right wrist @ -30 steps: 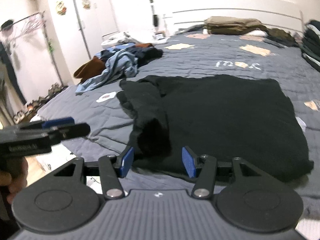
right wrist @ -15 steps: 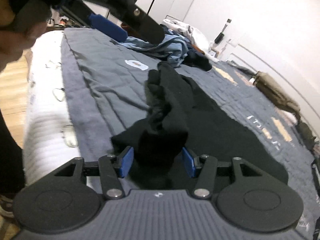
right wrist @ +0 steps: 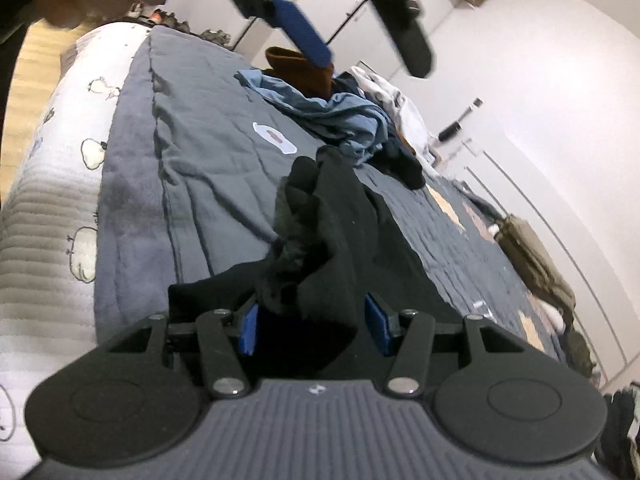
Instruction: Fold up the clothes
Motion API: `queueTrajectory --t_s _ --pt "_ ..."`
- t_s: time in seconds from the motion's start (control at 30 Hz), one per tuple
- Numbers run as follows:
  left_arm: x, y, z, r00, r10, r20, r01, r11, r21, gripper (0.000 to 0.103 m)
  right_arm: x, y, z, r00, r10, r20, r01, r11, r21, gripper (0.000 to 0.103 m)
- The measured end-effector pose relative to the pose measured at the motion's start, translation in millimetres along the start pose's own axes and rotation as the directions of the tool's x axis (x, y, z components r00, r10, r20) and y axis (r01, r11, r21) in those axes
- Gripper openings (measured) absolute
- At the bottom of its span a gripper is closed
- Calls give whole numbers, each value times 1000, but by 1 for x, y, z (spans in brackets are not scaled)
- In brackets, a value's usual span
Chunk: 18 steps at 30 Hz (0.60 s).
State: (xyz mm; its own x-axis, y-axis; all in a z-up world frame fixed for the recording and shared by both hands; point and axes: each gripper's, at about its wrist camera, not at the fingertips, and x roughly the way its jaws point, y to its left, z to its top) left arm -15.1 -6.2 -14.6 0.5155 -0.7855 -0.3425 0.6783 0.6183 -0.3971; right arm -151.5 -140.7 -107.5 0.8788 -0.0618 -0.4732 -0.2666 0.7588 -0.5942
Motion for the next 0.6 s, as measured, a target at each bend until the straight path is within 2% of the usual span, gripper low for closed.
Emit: queueTrajectory --t_s 0.1,0.17,0.23,0.33,0.43,0.6 --pt "8 4 5 1000 2 -4 -2 1000 -13 77 0 -4 -1 999 21 49 -22 999 29 52" --pt "11 4 7 1000 2 -4 -2 1000 -14 77 2 -7 -2 998 31 59 -34 998 44 44" --pt "14 4 9 1000 3 -3 -3 1000 -14 77 4 -8 -4 998 30 62 -33 998 52 24" --pt "17 5 12 1000 8 0 -8 1000 -11 77 0 -19 -5 996 11 93 -24 990 139 15" --pt "21 7 14 1000 13 2 -13 1000 -9 78 -9 -44 -7 991 5 130 -49 939 340 14" --pt "27 16 18 1000 31 3 -30 999 -44 80 -23 -81 -24 988 -23 150 -73 794 603 14"
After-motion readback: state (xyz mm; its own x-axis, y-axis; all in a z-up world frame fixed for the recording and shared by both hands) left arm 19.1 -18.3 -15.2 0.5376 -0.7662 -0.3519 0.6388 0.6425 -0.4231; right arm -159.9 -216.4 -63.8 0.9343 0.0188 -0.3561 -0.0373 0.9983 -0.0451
